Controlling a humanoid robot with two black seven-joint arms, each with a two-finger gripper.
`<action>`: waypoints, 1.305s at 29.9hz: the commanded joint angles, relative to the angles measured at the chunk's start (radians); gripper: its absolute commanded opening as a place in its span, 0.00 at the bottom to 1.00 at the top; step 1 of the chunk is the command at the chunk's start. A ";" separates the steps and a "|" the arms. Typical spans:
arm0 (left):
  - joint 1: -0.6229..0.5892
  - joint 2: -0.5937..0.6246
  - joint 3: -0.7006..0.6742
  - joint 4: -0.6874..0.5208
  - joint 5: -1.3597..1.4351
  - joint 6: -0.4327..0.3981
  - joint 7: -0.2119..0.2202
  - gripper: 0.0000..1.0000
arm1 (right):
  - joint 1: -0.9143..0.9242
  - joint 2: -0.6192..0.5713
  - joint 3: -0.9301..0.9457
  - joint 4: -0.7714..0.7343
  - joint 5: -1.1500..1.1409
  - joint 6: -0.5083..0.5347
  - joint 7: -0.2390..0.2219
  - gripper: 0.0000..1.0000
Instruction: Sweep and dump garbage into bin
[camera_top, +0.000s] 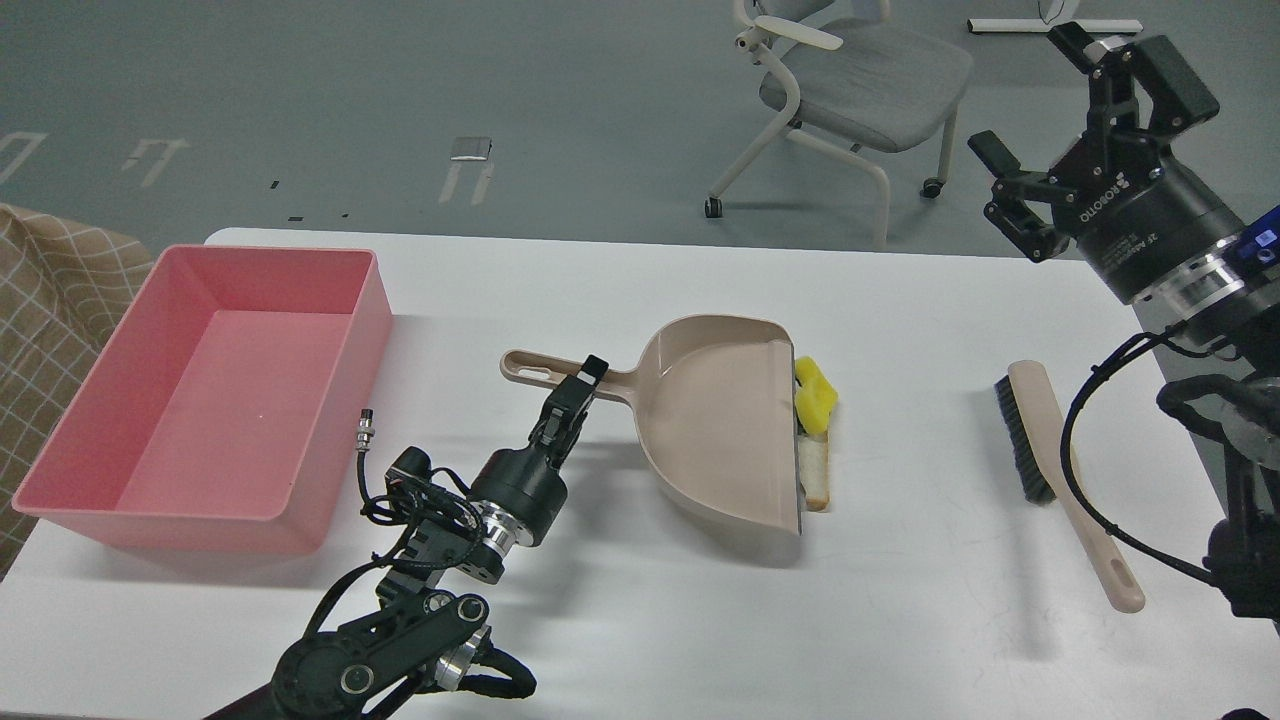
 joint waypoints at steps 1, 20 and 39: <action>-0.005 0.014 0.009 0.016 0.000 0.002 -0.014 0.20 | -0.001 -0.002 0.036 0.009 0.002 0.000 0.000 1.00; -0.037 0.020 0.009 0.053 -0.001 0.013 -0.017 0.20 | -0.065 -0.145 0.047 0.056 -0.190 0.000 0.015 1.00; -0.052 0.022 0.010 0.108 0.000 0.013 -0.011 0.20 | -0.191 -0.355 0.075 0.128 -0.383 0.000 0.273 1.00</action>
